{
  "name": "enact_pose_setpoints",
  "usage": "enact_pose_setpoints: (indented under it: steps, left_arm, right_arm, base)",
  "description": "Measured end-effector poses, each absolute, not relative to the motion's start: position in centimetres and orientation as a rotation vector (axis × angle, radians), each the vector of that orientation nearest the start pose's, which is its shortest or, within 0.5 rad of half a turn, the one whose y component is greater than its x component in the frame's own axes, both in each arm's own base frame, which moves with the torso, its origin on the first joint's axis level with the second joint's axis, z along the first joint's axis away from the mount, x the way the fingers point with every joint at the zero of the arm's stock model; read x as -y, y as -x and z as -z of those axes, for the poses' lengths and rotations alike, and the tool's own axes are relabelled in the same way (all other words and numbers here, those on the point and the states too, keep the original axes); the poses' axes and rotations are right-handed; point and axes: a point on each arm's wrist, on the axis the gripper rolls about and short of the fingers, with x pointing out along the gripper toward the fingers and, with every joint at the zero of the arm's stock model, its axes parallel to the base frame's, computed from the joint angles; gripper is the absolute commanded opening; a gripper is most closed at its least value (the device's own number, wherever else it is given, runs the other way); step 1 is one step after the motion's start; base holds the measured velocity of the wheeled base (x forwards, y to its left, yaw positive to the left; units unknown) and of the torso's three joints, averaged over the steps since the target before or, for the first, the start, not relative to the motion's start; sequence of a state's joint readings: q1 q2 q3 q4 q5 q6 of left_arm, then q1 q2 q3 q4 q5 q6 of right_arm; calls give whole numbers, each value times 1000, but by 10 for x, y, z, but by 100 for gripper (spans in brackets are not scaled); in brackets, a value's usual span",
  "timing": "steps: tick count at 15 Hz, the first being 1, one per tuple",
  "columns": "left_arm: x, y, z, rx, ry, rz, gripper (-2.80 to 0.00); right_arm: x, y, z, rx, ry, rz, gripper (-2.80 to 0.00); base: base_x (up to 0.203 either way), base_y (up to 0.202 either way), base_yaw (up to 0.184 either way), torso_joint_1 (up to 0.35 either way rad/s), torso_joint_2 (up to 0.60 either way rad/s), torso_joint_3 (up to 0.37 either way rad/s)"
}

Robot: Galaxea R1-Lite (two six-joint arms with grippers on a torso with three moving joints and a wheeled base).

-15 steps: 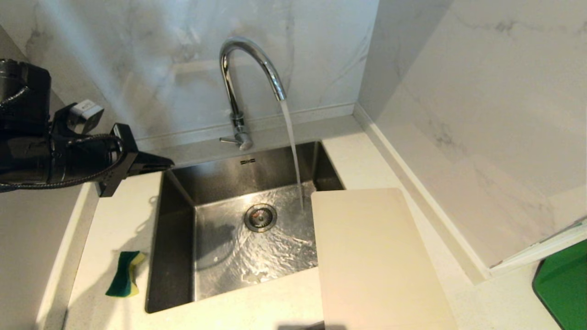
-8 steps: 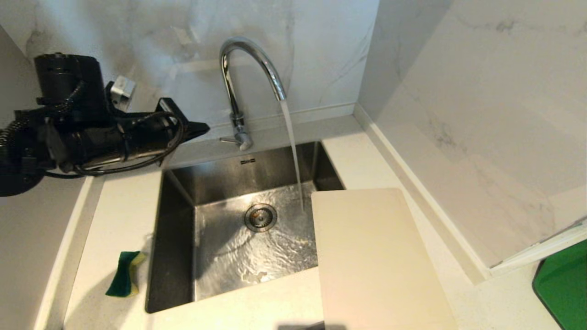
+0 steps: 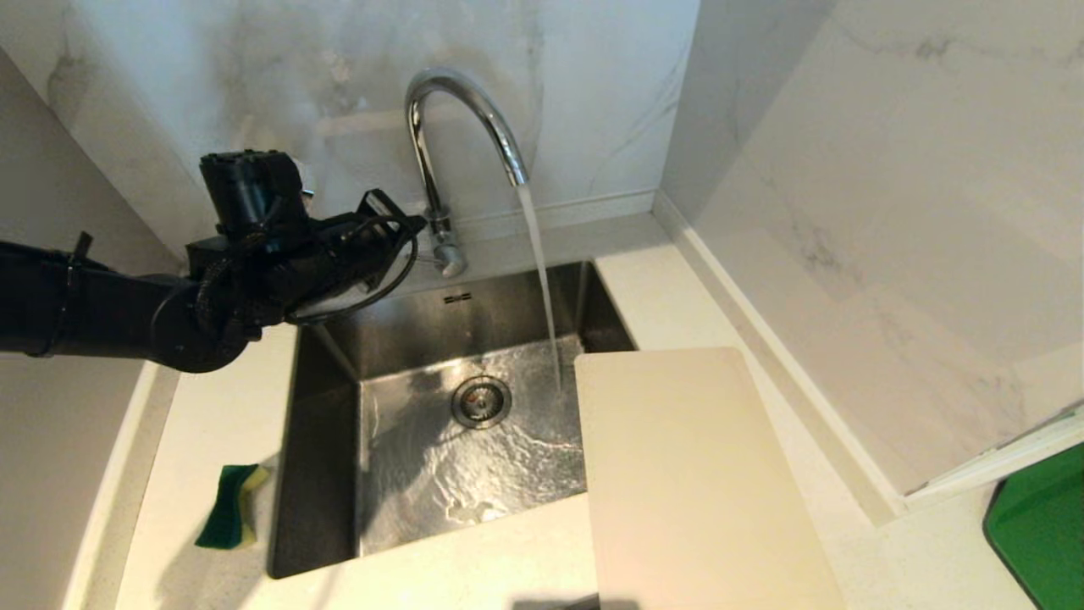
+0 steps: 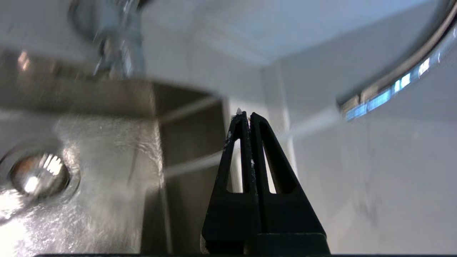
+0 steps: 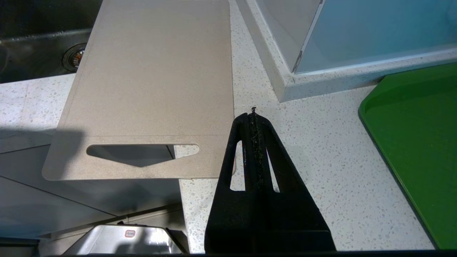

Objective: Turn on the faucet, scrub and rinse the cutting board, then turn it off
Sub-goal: Turn off the tap

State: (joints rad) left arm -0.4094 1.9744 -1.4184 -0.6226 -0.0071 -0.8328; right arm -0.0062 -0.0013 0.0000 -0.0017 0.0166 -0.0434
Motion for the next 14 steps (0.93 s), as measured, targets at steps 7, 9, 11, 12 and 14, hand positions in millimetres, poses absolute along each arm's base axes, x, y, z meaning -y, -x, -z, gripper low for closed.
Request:
enact_pose_setpoints:
  steps: [7, 9, 11, 12, 14]
  left_arm:
    - [166, -420, -222, -99, 824, 395, -280]
    - [163, -430, -213, -101, 825, 381, -280]
    - [162, -438, -205, -108, 824, 374, -280]
    - [163, -440, -202, -113, 823, 372, -280]
    - [162, -446, -197, -110, 825, 368, -280]
  right_arm:
    - [-1, 23, -76, 3, 44, -10, -280]
    - [-1, 23, -76, 3, 44, -10, -280]
    - [-1, 23, -76, 3, 44, -10, -280]
    - [-1, 23, -76, 3, 44, -10, -280]
    - [-1, 23, -76, 3, 44, -10, -280]
  base:
    - [0, 0, 0, 0, 0, 0]
    - [0, 0, 0, 0, 0, 0]
    - [0, 0, 0, 0, 0, 0]
    - [0, 0, 0, 0, 0, 0]
    - [0, 0, 0, 0, 0, 0]
